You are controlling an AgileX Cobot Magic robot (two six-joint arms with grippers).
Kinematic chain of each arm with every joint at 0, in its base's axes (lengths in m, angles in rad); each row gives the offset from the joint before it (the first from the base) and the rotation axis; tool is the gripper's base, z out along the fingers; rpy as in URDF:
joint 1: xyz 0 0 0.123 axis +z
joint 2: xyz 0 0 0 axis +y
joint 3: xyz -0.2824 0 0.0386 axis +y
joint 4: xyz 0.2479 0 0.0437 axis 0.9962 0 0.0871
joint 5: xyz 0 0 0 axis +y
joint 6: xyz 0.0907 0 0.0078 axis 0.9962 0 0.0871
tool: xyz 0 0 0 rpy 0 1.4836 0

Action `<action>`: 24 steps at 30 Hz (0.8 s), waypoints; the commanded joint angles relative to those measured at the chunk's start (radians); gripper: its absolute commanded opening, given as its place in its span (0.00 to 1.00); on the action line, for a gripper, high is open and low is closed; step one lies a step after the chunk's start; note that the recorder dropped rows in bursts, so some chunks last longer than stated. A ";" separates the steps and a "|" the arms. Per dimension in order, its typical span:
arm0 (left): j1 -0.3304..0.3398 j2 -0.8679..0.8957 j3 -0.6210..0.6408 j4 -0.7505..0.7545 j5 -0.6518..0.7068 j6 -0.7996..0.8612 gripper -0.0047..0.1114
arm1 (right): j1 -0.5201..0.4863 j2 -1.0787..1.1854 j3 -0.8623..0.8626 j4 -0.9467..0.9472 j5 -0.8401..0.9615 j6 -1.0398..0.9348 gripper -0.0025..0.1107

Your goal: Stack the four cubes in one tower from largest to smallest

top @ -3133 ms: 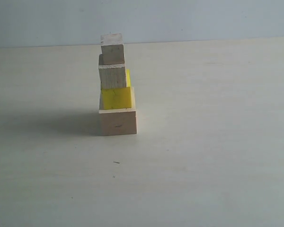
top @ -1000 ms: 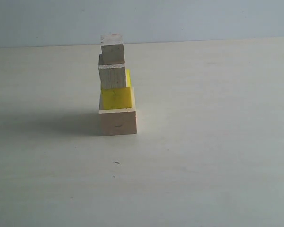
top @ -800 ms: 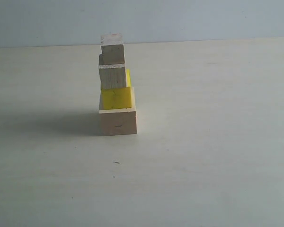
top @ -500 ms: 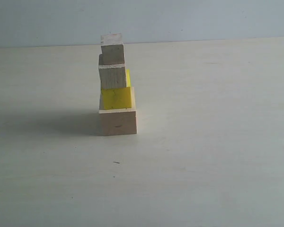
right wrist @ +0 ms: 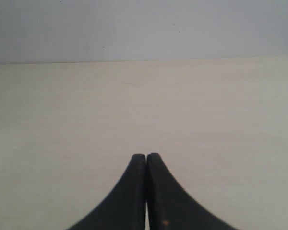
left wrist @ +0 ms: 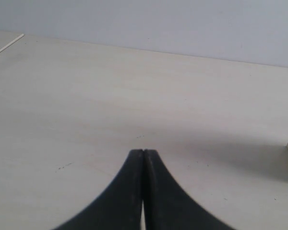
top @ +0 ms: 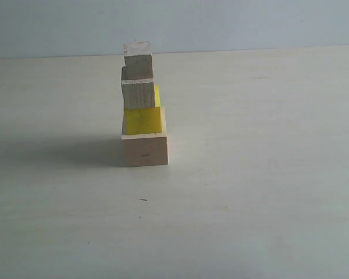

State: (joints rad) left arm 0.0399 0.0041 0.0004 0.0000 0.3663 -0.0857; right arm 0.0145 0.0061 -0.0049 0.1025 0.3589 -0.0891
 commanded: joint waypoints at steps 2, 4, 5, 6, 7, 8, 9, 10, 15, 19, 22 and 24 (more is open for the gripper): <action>-0.004 -0.004 0.000 -0.014 -0.011 0.005 0.04 | -0.006 -0.006 0.005 -0.006 -0.020 0.004 0.02; -0.004 -0.004 0.000 -0.014 -0.011 0.005 0.04 | -0.006 -0.006 0.005 -0.006 -0.020 -0.001 0.02; -0.004 -0.004 0.000 -0.014 -0.011 0.005 0.04 | -0.006 -0.006 0.005 -0.006 -0.020 -0.001 0.02; -0.004 -0.004 0.000 -0.014 -0.011 0.005 0.04 | -0.006 -0.006 0.005 -0.006 -0.020 -0.001 0.02; -0.004 -0.004 0.000 -0.014 -0.011 0.005 0.04 | -0.006 -0.006 0.005 -0.006 -0.020 -0.001 0.02; -0.004 -0.004 0.000 -0.014 -0.011 0.005 0.04 | -0.006 -0.006 0.005 -0.006 -0.020 0.001 0.02; -0.004 -0.004 0.000 -0.014 -0.011 0.005 0.04 | -0.006 -0.006 0.005 -0.006 -0.020 0.003 0.02; -0.004 -0.004 0.000 -0.014 -0.011 0.005 0.04 | -0.006 -0.006 0.005 -0.006 -0.020 0.003 0.02; -0.004 -0.004 0.000 -0.014 -0.011 0.005 0.04 | -0.006 -0.006 0.005 -0.002 -0.020 0.007 0.02; -0.004 -0.004 0.000 -0.014 -0.011 0.005 0.04 | -0.006 -0.006 0.005 -0.002 -0.020 0.007 0.02; -0.004 -0.004 0.000 -0.014 -0.011 0.005 0.04 | -0.006 -0.006 0.005 -0.002 -0.020 0.007 0.02; -0.004 -0.004 0.000 -0.014 -0.011 0.005 0.04 | -0.006 -0.006 0.005 -0.002 -0.020 0.007 0.02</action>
State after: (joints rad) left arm 0.0399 0.0041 0.0004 0.0000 0.3663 -0.0857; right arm 0.0145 0.0061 -0.0049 0.1025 0.3526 -0.0858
